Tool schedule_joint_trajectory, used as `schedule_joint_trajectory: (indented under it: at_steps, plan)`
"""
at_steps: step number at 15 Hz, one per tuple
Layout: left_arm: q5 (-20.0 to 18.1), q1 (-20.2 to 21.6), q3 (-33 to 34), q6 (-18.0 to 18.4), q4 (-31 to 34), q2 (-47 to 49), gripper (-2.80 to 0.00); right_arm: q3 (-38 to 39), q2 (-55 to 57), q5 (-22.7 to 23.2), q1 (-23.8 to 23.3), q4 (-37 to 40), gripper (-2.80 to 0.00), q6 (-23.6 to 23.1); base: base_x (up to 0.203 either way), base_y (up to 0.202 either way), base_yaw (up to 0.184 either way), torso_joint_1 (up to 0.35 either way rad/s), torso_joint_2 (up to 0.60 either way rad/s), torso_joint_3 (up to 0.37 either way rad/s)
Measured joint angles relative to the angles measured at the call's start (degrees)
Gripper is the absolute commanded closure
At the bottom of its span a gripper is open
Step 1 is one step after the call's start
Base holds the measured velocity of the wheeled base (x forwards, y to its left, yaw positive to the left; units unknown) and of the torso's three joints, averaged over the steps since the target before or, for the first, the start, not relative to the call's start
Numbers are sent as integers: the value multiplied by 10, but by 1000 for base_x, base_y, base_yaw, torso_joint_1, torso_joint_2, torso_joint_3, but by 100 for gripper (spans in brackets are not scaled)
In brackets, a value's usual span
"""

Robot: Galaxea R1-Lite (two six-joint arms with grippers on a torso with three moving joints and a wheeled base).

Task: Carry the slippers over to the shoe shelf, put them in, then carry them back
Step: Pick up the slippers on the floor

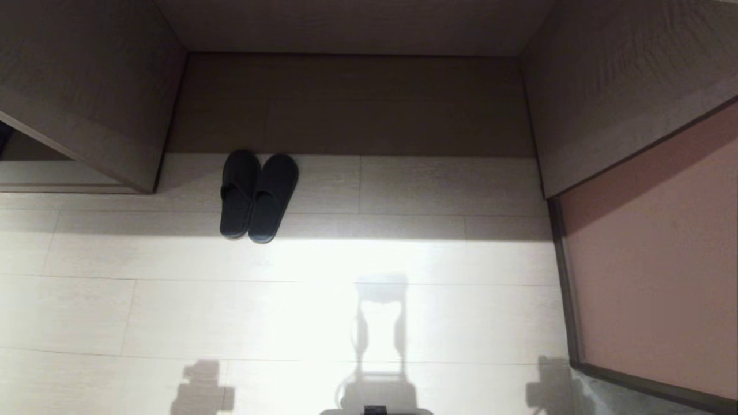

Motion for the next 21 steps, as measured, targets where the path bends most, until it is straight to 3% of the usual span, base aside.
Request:
schedule_joint_trajectory:
  at_steps: [21]
  plan:
    - [0, 0, 0, 0, 0, 0, 0, 0, 0, 0, 0, 0, 0, 0, 0, 0, 0, 3, 2, -199]
